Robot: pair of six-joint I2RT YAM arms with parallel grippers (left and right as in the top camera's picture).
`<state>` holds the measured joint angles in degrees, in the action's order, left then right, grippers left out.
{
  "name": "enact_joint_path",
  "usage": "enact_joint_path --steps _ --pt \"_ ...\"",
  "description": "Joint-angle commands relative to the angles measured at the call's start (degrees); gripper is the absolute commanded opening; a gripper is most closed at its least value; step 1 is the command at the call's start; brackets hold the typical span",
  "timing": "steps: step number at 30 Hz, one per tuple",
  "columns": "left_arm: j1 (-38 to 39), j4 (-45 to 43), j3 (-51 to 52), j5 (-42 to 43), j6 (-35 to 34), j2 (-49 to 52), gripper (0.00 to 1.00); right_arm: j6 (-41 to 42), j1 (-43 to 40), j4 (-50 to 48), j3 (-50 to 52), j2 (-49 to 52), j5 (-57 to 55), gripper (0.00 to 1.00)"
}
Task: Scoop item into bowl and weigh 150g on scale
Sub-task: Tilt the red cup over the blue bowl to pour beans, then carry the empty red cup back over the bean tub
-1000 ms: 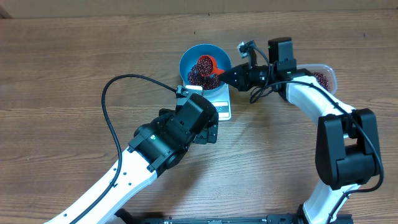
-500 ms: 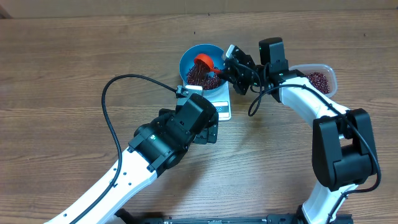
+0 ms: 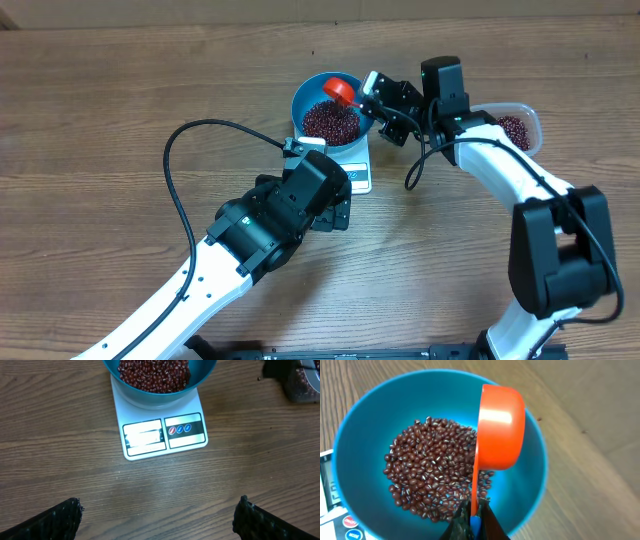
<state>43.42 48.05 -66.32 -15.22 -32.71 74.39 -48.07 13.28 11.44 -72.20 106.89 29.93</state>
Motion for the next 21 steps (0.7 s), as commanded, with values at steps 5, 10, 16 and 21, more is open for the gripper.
enact_joint_path --steps 5,10,16,21 --pt "0.1 -0.1 -0.2 -0.6 -0.7 0.2 1.0 -0.4 0.3 0.8 -0.2 -7.6 -1.0 0.04" --pt "0.1 -0.1 -0.2 -0.6 -0.7 0.2 1.0 -0.4 0.3 5.4 -0.2 -10.1 -1.0 0.04" --pt "0.1 -0.1 -0.2 -0.6 -0.7 0.2 1.0 2.6 0.0 13.2 -0.2 -12.7 -1.3 0.04" --pt "0.1 -0.1 -0.2 -0.6 -0.7 0.2 0.99 14.6 -3.3 15.8 -0.2 -17.4 -5.1 0.04"
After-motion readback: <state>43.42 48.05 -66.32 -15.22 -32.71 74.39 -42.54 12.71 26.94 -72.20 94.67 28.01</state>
